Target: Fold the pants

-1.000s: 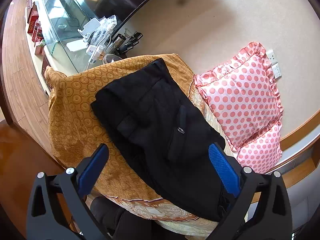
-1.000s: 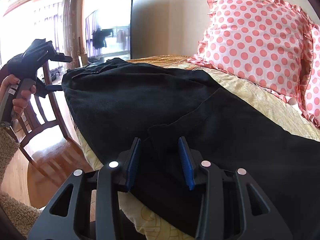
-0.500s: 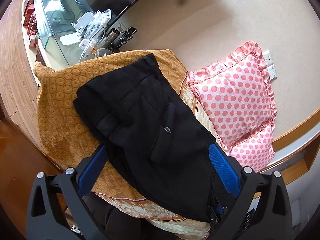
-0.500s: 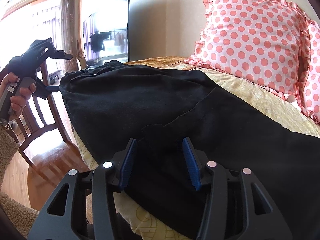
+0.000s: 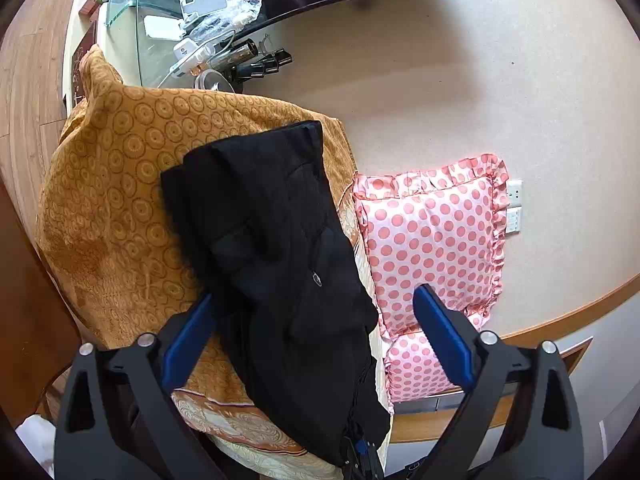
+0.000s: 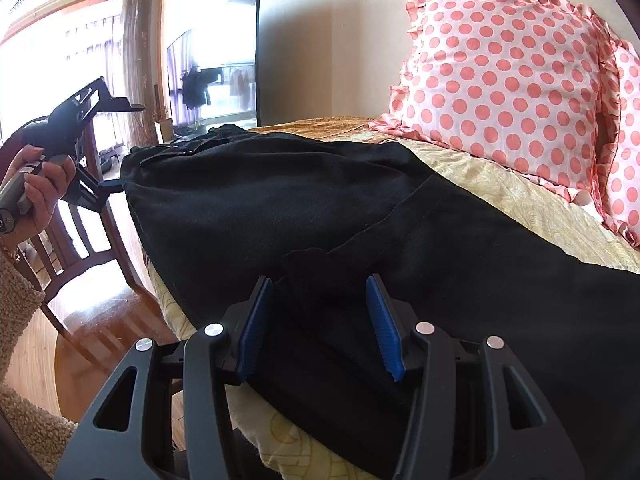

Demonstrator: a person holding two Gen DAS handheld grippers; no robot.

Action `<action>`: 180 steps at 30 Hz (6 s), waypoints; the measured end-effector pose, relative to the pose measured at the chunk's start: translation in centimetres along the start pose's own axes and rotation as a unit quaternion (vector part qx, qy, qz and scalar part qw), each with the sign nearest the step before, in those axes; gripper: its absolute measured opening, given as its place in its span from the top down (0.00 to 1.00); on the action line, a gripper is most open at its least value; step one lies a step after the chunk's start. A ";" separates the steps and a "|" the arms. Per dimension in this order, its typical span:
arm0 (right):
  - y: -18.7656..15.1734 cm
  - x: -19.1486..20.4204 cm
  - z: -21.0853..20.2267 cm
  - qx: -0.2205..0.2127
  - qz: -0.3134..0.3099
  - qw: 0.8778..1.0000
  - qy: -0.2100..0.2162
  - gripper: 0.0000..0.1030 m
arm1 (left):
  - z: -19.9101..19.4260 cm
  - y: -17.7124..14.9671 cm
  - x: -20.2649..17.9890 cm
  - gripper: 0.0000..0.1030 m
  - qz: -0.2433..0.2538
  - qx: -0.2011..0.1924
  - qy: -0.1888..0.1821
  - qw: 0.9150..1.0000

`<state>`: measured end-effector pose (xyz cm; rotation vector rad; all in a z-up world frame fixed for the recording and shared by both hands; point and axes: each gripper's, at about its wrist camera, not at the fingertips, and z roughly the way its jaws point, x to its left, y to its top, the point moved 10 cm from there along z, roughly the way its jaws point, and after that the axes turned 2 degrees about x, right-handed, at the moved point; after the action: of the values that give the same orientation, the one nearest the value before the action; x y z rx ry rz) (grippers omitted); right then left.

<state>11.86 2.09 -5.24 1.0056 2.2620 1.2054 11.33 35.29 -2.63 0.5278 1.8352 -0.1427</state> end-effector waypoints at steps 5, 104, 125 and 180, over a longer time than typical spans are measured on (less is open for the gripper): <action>0.0 0.1 0.0 -0.002 0.001 1.000 -0.001 0.51 | 0.3 0.5 1.4 0.49 -0.014 -0.018 0.035 0.999; -5.4 -18.4 -25.0 -0.183 0.140 0.953 -0.198 0.27 | 14.3 -40.3 -17.5 0.08 0.596 0.111 0.003 0.796; -5.5 -18.3 -14.9 -0.072 0.172 0.967 -0.172 0.42 | 15.8 -33.3 -13.7 0.03 0.560 0.096 0.082 0.819; -3.7 -23.5 -12.4 0.024 0.285 0.957 0.046 0.79 | 17.2 -31.0 -10.6 0.02 0.572 0.166 0.118 0.795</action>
<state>18.40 -23.62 -1.35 1.7337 2.1398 1.4406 15.71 -1.44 -3.57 1.8798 1.4202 0.4554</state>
